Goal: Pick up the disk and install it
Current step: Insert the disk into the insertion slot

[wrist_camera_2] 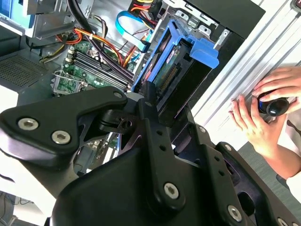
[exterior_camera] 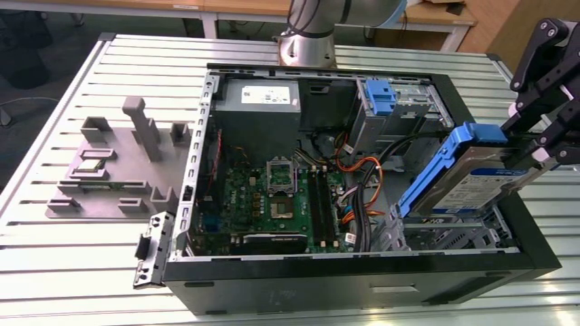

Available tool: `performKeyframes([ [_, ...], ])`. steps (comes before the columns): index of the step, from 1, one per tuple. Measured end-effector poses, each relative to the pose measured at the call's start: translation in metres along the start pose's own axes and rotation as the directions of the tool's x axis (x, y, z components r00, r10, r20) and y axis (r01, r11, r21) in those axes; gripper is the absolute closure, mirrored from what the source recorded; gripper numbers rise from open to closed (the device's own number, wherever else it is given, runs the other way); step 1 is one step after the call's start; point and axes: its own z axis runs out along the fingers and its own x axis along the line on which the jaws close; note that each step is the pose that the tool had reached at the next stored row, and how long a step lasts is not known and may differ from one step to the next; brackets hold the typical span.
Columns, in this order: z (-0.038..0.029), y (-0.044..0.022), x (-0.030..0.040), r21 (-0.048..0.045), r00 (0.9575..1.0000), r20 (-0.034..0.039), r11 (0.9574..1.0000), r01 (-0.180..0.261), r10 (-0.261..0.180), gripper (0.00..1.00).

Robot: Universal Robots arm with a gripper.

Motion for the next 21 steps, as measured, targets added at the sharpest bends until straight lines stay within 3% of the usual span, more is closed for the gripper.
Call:
performKeyframes([
  [15,0.004,-0.0015,0.0,0.0,1.0,0.0001,1.0,0.0,0.0,0.65],
  [21,0.0109,-0.0019,0.0004,0.0,1.0,0.0,1.0,0.0,0.0,0.65],
])
